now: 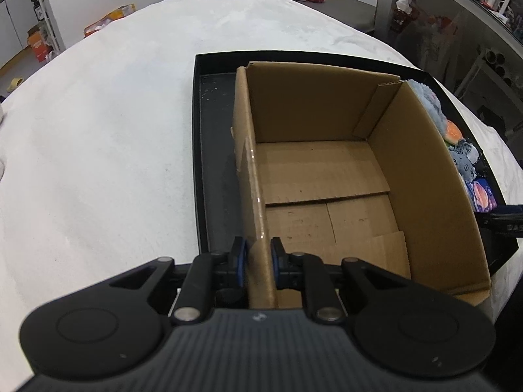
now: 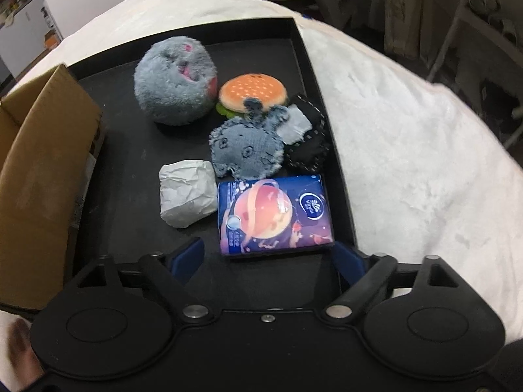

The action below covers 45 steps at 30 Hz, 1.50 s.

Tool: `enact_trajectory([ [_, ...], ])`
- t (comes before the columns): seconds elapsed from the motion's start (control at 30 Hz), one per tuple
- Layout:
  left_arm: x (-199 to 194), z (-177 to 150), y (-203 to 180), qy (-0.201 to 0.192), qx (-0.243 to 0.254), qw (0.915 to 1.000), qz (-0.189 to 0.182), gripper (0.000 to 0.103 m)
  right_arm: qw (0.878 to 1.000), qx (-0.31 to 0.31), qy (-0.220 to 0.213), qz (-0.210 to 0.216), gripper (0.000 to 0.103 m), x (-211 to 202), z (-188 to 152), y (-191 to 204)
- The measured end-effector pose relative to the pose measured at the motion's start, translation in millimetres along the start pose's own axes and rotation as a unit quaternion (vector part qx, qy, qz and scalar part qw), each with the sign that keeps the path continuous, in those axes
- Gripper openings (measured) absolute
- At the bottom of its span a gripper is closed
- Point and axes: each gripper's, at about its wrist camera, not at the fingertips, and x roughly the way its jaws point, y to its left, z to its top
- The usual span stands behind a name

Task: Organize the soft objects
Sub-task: 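Grasp the cardboard box wall with the left tool while the right tool grasps the purple snack box, then lift the purple snack box with the right tool and drop it into the cardboard box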

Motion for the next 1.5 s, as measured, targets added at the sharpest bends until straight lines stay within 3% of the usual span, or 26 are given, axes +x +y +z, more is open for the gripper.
enact_trajectory([
  [0.37, -7, -13, 7, -0.018, -0.015, 0.9997, -0.009, 0.017, 0.994, -0.080, -0.059, -0.040, 0.084, 7, -2, 17],
  [0.67, -8, -15, 2, -0.024, -0.018, 0.9995, -0.006, 0.017, 0.991, -0.104, -0.067, -0.041, 0.078, -2, -1, 19],
  [1.17, -12, -24, 3, -0.016, -0.010, 0.9998, 0.000, 0.023, 0.982, -0.140, -0.125, -0.005, 0.078, -63, 13, 53],
  [1.5, -15, -31, 6, -0.017, -0.015, 0.9997, 0.014, 0.035, 0.971, -0.166, -0.161, 0.063, 0.078, -96, 30, 86],
])
